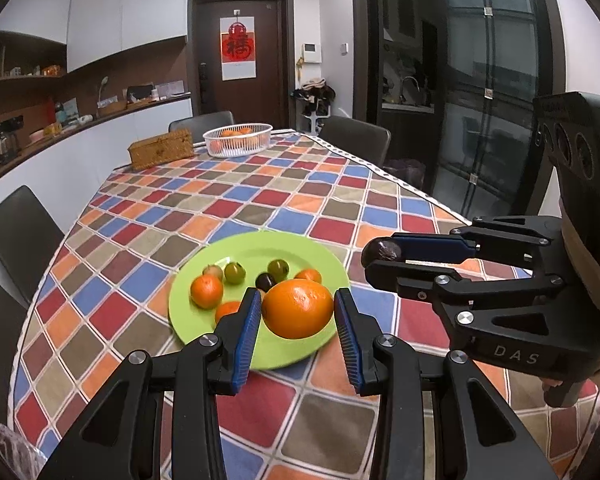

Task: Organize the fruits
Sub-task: 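Carry the mandarin and plum over the plate and open both tools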

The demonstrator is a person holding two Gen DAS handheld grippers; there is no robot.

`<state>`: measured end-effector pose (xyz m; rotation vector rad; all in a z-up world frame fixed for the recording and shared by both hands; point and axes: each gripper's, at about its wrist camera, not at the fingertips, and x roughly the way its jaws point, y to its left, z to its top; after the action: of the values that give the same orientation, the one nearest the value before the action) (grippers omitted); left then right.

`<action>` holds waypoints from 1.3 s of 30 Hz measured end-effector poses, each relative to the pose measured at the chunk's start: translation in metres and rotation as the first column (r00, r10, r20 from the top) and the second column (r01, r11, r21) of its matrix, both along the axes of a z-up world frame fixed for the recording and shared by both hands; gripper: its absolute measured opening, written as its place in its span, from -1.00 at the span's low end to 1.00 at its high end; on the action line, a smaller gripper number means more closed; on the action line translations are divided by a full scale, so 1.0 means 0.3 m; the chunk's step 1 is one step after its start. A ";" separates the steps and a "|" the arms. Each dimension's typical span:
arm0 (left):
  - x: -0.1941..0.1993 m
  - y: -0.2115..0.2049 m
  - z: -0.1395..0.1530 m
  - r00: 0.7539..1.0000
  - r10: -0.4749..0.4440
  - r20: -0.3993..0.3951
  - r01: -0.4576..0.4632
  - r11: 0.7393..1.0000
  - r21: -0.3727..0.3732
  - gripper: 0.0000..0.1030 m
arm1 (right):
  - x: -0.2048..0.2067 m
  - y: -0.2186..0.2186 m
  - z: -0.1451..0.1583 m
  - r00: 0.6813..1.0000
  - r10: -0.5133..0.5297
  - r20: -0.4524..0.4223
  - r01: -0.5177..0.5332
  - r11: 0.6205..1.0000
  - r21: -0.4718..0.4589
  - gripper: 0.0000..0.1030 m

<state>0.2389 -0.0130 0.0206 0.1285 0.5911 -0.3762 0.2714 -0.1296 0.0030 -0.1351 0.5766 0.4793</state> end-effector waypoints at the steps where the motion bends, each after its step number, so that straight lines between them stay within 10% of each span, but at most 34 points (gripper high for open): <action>1: 0.012 0.001 0.004 1.000 0.003 0.000 -0.003 1.000 -0.004 -0.28 | 0.011 0.002 0.005 1.000 -0.002 0.004 0.002 1.000 0.000 -0.45; 39: 0.614 -0.024 -0.174 0.966 0.100 -0.237 -0.112 0.993 -0.039 -0.28 | 0.465 -0.008 -0.164 0.976 -0.140 -0.167 0.140 0.990 -0.010 -0.44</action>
<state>0.4232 -0.0202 -0.0318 0.0014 0.8183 -0.3046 0.4109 -0.1320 -0.0463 -0.0522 0.7455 0.3560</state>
